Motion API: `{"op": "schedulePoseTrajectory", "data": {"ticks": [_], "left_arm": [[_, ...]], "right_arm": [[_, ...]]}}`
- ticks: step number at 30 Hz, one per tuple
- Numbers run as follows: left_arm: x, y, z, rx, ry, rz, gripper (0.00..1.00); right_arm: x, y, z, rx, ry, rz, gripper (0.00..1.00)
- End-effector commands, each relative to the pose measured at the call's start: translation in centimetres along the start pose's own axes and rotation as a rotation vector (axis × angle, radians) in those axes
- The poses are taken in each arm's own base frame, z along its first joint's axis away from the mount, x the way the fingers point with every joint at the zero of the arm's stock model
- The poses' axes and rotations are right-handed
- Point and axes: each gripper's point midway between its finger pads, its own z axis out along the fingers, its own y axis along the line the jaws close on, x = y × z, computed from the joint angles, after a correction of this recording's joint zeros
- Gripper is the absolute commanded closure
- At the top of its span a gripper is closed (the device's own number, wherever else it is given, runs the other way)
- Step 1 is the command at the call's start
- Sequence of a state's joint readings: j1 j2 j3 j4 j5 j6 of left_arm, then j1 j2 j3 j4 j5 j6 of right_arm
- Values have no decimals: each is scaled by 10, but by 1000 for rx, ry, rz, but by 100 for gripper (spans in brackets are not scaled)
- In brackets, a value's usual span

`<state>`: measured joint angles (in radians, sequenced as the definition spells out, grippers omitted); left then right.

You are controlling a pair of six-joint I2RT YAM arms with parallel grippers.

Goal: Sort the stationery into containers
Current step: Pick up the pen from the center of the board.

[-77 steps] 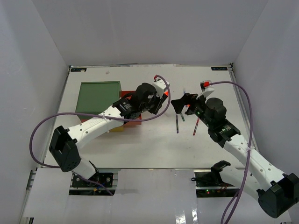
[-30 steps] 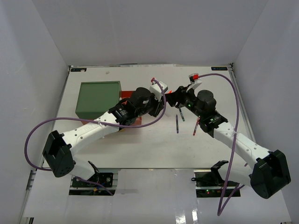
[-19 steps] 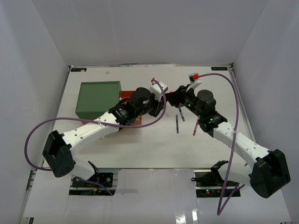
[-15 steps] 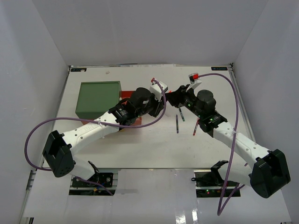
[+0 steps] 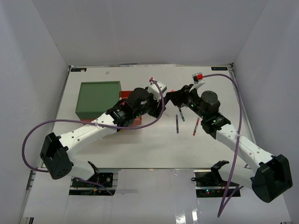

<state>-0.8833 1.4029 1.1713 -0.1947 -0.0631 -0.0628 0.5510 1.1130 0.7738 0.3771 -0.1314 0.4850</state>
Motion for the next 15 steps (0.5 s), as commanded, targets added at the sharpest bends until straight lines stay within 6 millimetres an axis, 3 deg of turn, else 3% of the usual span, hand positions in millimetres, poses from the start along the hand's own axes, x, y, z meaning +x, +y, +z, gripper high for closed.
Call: {"op": "schedulePoseTrajectory", "data": {"ticks": [1, 5, 11, 14, 15], "left_arm": [[-22, 0, -19, -5, -69, 1, 32], [-34, -2, -31, 18, -105, 10, 14], [-53, -15, -61, 205, -200, 31, 12], [-61, -8, -70, 273, -233, 9, 12], [-61, -16, -75, 347, -235, 11, 12]], "right_arm": [[-27, 2, -9, -17, -91, -45, 92], [-28, 1, -14, -39, -81, -56, 92], [-32, 18, -24, -186, -35, -160, 92], [-35, 28, -30, -278, -8, -204, 92], [-33, 33, -34, -321, 9, -220, 92]]}}
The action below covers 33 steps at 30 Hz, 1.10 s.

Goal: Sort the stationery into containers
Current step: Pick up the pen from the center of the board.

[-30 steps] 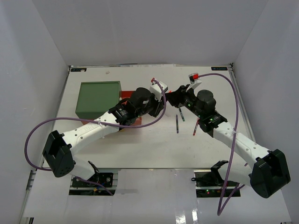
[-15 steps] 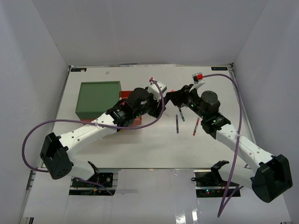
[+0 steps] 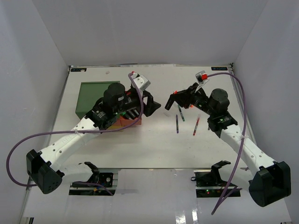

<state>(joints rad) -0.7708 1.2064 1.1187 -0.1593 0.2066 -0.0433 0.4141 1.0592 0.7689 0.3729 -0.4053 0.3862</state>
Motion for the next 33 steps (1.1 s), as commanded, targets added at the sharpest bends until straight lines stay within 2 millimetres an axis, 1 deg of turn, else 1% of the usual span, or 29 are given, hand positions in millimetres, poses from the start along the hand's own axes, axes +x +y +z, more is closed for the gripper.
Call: {"op": "schedulePoseTrajectory", "data": {"ticks": [1, 2, 3, 4, 6, 7, 10, 12, 13, 15, 16, 18, 22, 24, 33], "left_arm": [[-19, -16, -15, 190, -70, -6, 12], [-22, -20, -15, 218, -78, 1, 12], [-22, -23, -15, 240, -78, 1, 12], [-21, -30, -16, 287, -77, 4, 11], [-21, -35, -14, 321, -76, 3, 11], [-21, -38, -14, 344, -78, 4, 11], [-18, -44, -11, 392, -77, -2, 11], [-19, -48, -11, 412, -87, -13, 12], [-24, -49, -10, 420, -118, -3, 11], [-25, -50, -9, 427, -125, -18, 12], [-22, -50, -7, 435, -121, -25, 12], [-24, -54, -6, 459, -124, -43, 15], [-22, -59, 1, 509, -119, -81, 20], [-22, -60, 4, 521, -123, -88, 21], [-22, -59, 12, 535, -135, -108, 33]], "right_arm": [[-24, 35, -9, -201, -14, -121, 92], [-24, 39, -11, -224, -7, -127, 92], [-23, 47, -13, -279, 8, -137, 92], [-27, 52, -12, -308, 8, -148, 92], [-26, 64, -15, -385, 21, -157, 92], [-31, 70, -16, -410, 5, -164, 92], [-39, 79, -18, -457, -21, -181, 92], [-44, 82, -18, -468, -33, -193, 92], [-46, 82, -18, -472, -35, -196, 92], [-50, 88, -19, -498, -49, -207, 92], [-50, 88, -19, -506, -50, -205, 92], [-54, 95, -21, -539, -64, -205, 92], [-56, 96, -20, -548, -83, -203, 92], [-58, 96, -20, -546, -93, -207, 92], [-59, 94, -18, -541, -103, -198, 92]]}}
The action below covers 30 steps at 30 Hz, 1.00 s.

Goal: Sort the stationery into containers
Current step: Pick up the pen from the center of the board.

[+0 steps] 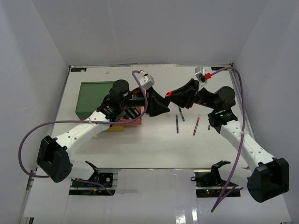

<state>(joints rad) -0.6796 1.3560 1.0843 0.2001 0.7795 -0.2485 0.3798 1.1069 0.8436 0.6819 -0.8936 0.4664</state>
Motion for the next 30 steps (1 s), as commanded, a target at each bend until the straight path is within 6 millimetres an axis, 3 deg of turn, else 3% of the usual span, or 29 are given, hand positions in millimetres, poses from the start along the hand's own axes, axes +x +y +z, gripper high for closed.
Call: {"op": "schedulePoseTrajectory", "data": {"ticks": [1, 11, 22, 25, 29, 30], "left_arm": [[-15, -10, -1, 42, -44, 31, 34], [-10, -9, 5, 57, -40, 7, 44], [-17, -10, 6, 58, -55, 19, 63], [-18, -11, 6, 61, -59, 20, 71], [-18, -14, 5, 71, -62, 23, 90], [-16, -14, 4, 70, -57, 20, 93]], "right_arm": [[-21, 5, 3, -24, -49, -57, 92], [-16, 4, 3, -27, -57, -30, 92], [-12, 4, 4, -25, -48, -23, 92], [-11, 5, 4, -24, -48, -25, 92], [-5, 2, 3, -3, -38, -19, 92], [-3, 1, 2, 6, -35, -20, 86]]}}
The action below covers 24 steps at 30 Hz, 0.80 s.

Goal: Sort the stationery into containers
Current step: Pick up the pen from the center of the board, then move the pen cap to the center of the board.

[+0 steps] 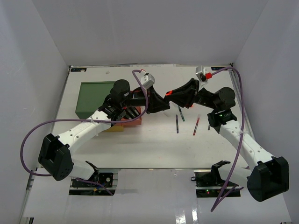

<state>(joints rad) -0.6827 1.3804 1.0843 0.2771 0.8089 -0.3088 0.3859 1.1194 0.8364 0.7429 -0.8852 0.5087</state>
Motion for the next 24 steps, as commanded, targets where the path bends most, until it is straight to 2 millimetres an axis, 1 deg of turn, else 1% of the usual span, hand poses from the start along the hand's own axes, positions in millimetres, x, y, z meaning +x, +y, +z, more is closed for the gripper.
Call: {"op": "schedulePoseTrajectory", "data": {"ticks": [1, 2, 3, 5, 6, 8, 9, 10, 11, 12, 13, 14, 15, 16, 17, 18, 19, 20, 21, 22, 24], "left_arm": [[-11, -11, -2, 29, -29, 43, 96], [-10, -11, -3, 24, -28, 44, 99], [-6, -10, -4, 20, -21, 38, 100], [-3, -8, -6, 5, -13, 26, 100], [2, -6, -7, -6, 3, 5, 100], [8, 2, -9, -32, 24, -24, 100], [13, 6, -10, -50, 39, -50, 100], [18, 10, -12, -67, 46, -68, 100], [18, 19, -15, -104, 42, -80, 100], [22, 24, -17, -129, 53, -101, 100], [20, 29, -18, -154, 55, -108, 100], [19, 39, -21, -207, 53, -111, 100], [23, 44, -24, -241, 78, -122, 100], [15, 47, -25, -263, 75, -108, 100], [20, 54, -30, -318, 100, -128, 100], [17, 59, -33, -346, 102, -121, 100], [16, 63, -35, -371, 111, -115, 100], [9, 66, -38, -390, 109, -103, 100], [14, 69, -41, -416, 132, -112, 100], [15, 71, -43, -431, 140, -109, 100], [20, 73, -48, -453, 152, -94, 100]], "right_arm": [[4, -4, -2, 37, -1, -31, 79], [6, -5, -3, 52, 7, -30, 71], [8, -7, -4, 68, 13, -30, 55], [12, -11, -10, 114, 25, -28, 41], [14, -13, -12, 130, 29, -29, 33], [18, -17, -18, 183, 48, -31, 27], [19, -19, -21, 206, 54, -34, 22], [16, -24, -26, 252, 49, -43, 20], [22, -28, -31, 286, 71, -37, 15], [24, -33, -36, 321, 76, -36, 13], [20, -38, -42, 370, 63, -46, 11], [21, -43, -47, 410, 65, -42, 9], [27, -53, -57, 475, 88, -21, 7], [27, -68, -67, 574, 86, -22, 7], [30, -79, -76, 641, 101, -10, 6], [38, -89, -87, 719, 135, 25, 6], [43, -112, -106, 847, 151, 42, 5], [49, -123, -117, 911, 174, 59, 5], [54, -133, -128, 975, 196, 73, 6], [68, -150, -148, 1088, 247, 108, 6], [79, -165, -163, 1157, 286, 116, 6]]}}
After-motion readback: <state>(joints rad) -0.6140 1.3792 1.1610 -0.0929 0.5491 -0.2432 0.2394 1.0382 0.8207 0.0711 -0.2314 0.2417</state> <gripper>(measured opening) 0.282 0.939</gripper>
